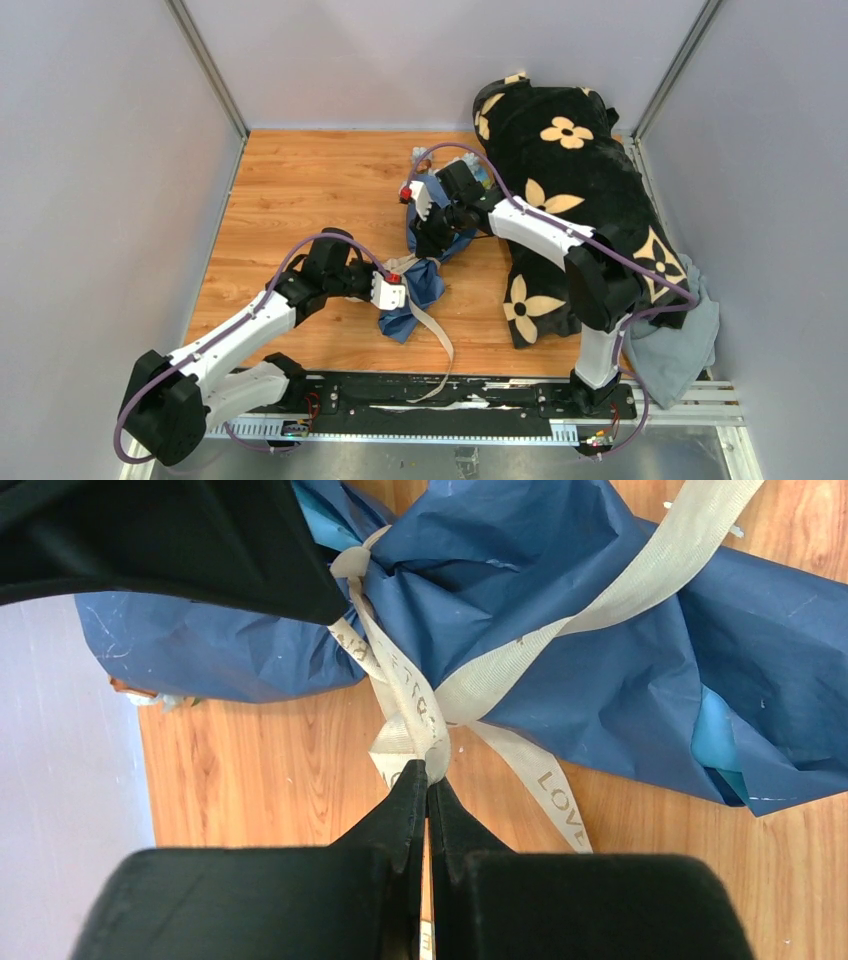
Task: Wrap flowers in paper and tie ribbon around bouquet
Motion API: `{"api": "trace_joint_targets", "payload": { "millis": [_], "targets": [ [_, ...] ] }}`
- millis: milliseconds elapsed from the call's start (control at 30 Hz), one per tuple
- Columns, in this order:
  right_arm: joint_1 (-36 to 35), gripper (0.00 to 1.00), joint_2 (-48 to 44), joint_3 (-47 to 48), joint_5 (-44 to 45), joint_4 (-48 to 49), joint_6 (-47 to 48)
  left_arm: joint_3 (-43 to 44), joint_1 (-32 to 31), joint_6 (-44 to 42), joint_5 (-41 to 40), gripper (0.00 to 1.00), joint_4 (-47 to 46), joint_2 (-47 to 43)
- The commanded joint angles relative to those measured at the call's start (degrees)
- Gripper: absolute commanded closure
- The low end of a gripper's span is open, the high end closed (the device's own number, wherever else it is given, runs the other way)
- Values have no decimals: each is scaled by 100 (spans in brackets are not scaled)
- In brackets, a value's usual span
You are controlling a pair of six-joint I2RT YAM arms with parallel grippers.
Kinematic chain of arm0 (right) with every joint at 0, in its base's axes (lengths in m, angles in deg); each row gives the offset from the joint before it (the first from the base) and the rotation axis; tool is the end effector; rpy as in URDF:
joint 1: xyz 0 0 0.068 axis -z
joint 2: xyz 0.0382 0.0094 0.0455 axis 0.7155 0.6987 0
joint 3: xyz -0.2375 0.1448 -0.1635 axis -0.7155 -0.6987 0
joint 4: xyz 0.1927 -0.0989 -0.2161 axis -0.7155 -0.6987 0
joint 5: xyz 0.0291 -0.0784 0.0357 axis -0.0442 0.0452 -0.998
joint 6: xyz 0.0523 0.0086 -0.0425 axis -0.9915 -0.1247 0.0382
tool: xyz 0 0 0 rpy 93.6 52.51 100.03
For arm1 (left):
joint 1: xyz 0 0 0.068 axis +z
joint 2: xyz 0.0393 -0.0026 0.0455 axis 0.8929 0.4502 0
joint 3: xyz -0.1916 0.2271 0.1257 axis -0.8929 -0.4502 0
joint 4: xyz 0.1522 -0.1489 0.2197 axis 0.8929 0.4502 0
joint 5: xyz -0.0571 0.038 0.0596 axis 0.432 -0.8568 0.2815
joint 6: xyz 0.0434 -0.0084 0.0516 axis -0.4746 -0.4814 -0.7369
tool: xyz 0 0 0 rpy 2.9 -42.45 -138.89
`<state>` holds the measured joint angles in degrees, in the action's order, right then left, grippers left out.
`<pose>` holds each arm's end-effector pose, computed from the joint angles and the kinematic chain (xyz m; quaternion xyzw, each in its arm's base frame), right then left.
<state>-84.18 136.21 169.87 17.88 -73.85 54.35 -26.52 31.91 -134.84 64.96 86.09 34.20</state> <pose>0.3545 0.3218 0.2698 -0.5302 0.7090 0.3331 0.3244 0.1893 -0.1423 0.2316 0.7269 0.5151 -0.0656 0.4494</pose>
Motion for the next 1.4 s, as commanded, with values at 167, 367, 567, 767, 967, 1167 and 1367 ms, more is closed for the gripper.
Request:
{"api": "trace_joint_targets", "payload": {
  "millis": [167,367,567,767,967,1167,1367],
  "targets": [
    [-23,65,320,298,-226,-568,321,112,93,-72,-67,100,-142,111],
    [7,99,274,317,152,-550,180,89,217,-79,-121,100,-335,207],
    [109,100,-258,-258,79,208,-415,-220,628,-499,-192,100,-1343,702],
    [184,100,-736,-1111,-237,1445,-1273,-516,786,-1704,-195,79,-1105,1020],
    [181,100,-690,-1263,-283,1824,-1646,-138,787,-2667,169,29,452,410],
    [194,100,-642,-1294,-320,1889,-1772,655,-7,-2193,1143,42,1612,-101],
    [210,100,-648,-1338,-327,1890,-1772,747,-462,-2658,709,45,1598,808]
  ]
}}
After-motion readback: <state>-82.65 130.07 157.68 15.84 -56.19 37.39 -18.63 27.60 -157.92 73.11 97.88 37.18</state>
